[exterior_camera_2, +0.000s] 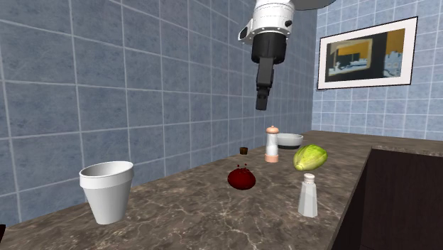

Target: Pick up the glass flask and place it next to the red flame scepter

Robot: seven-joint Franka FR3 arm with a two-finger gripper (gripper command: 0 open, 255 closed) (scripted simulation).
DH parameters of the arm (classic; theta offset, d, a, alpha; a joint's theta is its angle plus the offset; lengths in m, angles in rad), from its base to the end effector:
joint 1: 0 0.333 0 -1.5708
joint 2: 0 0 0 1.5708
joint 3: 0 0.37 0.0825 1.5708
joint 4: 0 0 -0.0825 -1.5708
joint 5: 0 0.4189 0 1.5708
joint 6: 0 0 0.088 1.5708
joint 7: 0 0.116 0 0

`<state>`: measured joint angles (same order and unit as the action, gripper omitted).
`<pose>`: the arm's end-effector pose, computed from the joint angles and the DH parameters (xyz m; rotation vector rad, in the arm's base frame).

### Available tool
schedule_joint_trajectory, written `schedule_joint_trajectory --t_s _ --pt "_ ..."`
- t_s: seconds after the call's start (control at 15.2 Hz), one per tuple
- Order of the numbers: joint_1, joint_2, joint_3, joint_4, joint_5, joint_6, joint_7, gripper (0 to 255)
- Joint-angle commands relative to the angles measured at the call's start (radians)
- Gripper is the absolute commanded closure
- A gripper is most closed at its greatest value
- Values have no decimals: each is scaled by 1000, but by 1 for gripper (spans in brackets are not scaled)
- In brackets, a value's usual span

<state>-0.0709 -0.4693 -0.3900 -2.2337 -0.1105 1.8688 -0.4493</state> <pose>0.3807 -0.2281 0.5762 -3.1092 -0.0763 -0.1502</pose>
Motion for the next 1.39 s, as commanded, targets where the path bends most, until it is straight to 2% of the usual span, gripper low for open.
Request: schedule_joint_trajectory --t_s 0.0,0.4,0.73,1.06,1.32 --pt "1 63 -40 23 6 35 -47 0" --pt "1 269 -158 132 70 106 -206 0" --pt "-19 474 -235 258 182 137 -359 0" --pt "-93 697 -258 421 321 130 -506 0" --pt "-100 718 -251 402 336 165 -517 0"
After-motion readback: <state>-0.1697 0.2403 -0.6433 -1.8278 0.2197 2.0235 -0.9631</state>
